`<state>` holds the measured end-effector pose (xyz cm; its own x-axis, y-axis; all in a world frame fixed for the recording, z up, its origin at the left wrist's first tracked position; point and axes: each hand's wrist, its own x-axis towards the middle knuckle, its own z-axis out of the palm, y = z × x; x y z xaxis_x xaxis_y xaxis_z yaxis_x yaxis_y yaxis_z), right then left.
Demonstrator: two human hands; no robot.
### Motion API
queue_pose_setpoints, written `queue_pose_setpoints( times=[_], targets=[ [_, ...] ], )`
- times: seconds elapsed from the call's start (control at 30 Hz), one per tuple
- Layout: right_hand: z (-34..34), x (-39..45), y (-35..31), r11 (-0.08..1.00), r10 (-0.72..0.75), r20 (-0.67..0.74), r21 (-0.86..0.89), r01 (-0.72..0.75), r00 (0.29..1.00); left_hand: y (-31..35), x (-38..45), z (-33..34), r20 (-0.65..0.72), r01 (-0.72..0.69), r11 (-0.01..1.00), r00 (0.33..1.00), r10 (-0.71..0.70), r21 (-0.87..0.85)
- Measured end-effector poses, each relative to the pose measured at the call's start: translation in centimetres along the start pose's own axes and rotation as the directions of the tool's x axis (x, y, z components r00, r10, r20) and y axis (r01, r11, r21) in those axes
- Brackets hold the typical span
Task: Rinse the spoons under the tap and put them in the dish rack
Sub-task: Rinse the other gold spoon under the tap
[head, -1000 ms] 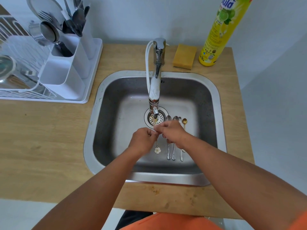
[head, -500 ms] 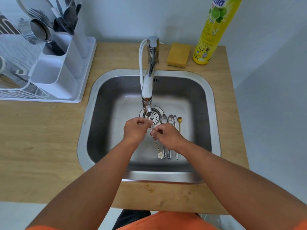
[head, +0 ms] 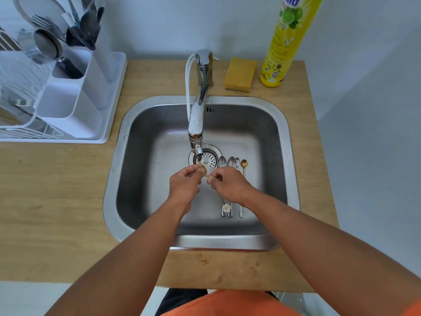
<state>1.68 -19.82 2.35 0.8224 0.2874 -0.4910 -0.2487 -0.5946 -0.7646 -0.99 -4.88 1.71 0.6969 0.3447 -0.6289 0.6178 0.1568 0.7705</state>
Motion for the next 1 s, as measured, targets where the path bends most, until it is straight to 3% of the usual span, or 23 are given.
queue_pose_setpoints(
  times=[0.3,0.47,0.57,0.7,0.87,1.0],
  targets=[
    [-0.3,-0.1,-0.6,0.999,-0.027,0.004,-0.021,0.027,1.0,0.4,-0.5,1.3,-0.109,0.048,0.996,0.992,-0.056,-0.07],
    [0.1,-0.4,-1.2,0.997,-0.071,0.01,-0.022,0.071,0.997,1.1,-0.8,1.5,-0.22,0.108,0.974,0.964,-0.152,-0.198],
    [0.0,-0.5,-1.4,0.996,-0.085,-0.012,-0.018,0.085,0.996,1.8,-0.7,1.0,-0.142,0.149,0.964,0.973,-0.183,-0.22],
    [-0.7,-0.3,-1.1,0.995,-0.081,0.018,0.055,0.08,0.997,1.6,-0.9,0.2,0.076,0.228,0.934,0.974,-0.215,-0.276],
    [-0.6,-0.9,0.0,0.988,-0.112,0.081,0.119,0.102,0.99,0.8,-1.6,-0.6,0.335,0.291,0.901,0.925,-0.179,-0.323],
    [-0.5,-1.4,-0.1,0.972,-0.171,0.109,0.181,0.15,0.979,0.4,-1.9,-0.2,0.387,0.331,0.858,0.906,-0.172,-0.394]
  ],
)
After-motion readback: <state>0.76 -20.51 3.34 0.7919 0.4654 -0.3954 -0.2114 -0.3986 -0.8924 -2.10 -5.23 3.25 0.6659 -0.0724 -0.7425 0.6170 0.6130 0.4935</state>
